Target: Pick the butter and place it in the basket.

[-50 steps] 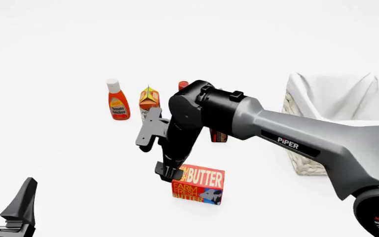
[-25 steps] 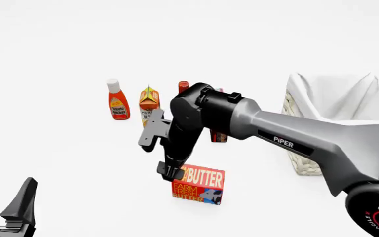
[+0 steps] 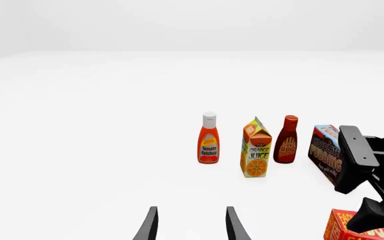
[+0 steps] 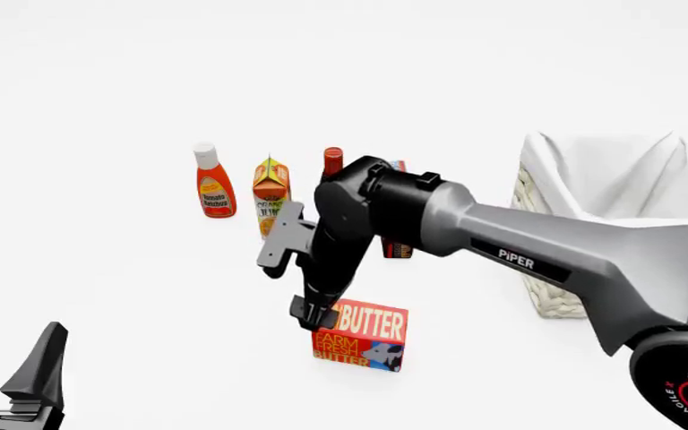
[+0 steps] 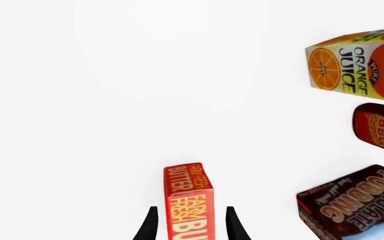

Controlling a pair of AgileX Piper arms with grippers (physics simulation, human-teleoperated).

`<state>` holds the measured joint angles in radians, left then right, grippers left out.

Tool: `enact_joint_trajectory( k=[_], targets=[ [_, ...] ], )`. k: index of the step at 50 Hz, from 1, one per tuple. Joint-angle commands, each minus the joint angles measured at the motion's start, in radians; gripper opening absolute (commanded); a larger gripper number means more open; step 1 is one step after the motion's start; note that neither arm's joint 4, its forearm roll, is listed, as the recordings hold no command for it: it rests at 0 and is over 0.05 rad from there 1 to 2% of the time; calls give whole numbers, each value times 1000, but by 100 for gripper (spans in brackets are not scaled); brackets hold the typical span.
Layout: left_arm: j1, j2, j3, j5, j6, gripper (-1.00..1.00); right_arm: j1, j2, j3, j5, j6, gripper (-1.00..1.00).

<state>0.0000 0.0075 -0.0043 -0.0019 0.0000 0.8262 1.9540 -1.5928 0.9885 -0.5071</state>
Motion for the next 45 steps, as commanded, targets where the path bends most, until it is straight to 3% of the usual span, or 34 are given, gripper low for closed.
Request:
enact_joint_trajectory(
  k=[1,45],
  targets=[
    [0,0,0,0,0,100,0,0,12,-11,5,100],
    [0,0,0,0,0,100,-8,5,53,-53,18,100]
  ],
)
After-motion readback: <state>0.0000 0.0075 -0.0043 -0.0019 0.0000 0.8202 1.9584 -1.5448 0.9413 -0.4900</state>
